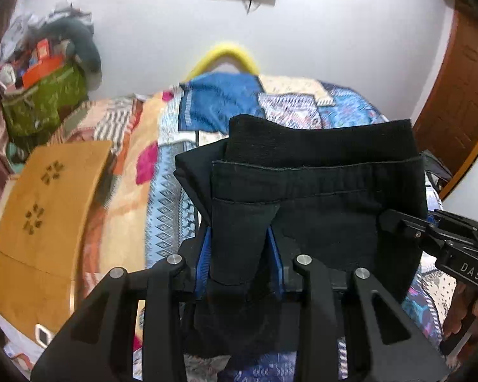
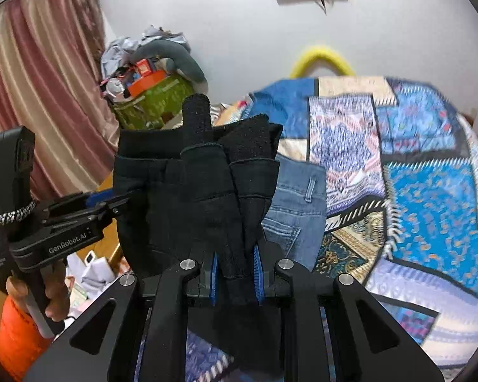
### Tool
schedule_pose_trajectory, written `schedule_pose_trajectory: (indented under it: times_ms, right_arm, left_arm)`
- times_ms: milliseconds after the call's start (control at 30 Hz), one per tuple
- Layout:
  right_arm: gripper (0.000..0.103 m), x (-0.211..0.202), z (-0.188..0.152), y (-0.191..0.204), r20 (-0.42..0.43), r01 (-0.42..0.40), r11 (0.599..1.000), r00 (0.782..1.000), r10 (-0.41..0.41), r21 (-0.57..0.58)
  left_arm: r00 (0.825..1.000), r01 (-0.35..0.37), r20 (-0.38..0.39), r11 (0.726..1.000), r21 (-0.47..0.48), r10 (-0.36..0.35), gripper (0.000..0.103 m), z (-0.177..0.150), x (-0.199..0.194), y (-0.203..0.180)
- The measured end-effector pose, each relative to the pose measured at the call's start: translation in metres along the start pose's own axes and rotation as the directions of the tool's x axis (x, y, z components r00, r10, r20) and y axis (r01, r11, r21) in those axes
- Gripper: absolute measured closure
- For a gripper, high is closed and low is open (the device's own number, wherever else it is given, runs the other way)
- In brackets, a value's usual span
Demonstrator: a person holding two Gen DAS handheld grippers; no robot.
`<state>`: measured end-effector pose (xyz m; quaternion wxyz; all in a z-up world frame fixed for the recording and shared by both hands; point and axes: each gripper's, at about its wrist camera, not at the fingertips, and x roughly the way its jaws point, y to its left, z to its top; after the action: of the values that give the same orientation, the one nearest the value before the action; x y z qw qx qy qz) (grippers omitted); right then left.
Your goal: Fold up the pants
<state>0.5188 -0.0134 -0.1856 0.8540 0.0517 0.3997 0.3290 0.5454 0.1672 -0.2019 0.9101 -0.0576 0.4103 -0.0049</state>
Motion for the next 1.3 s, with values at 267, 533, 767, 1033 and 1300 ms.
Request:
schedule_pose_trajectory:
  times_ms: [267,533,767,1033,1300]
  right_arm:
    - [0.087,0.03,0.002,-0.016,0.005,0.062,0.997,0.998,-0.062,0.045]
    - [0.077,0.002,-0.016,-0.019,-0.043,0.109,0.994,0.993,-0.109,0.005]
    - [0.077,-0.083,-0.028,0.019,0.07,0.139,0.986,0.989,-0.133,-0.093]
    - [0.077,-0.215,-0.035,0.086,0.32,0.163,0.97,0.942,-0.099,-0.182]
    - [0.077,-0.323,-0.073,0.15,0.504,0.159,0.961,0.863,-0.024,-0.225]
  left_arm:
    - [0.998,-0.019,-0.065,0.999,0.036,0.021,0.071,0.007,0.056,-0.004]
    - [0.994,-0.036,-0.098,0.999,0.036,0.039,0.057,-0.016,0.04,-0.01]
    - [0.999,-0.046,0.02,0.995,0.091,0.044,0.057,-0.031,-0.062,-0.034]
    - [0.962,-0.019,0.272,0.994,0.112,-0.012,0.055,-0.047,-0.231,-0.065]
    - [0.875,-0.043,0.484,0.991,0.129,-0.025,0.043,-0.095,-0.366,-0.09]
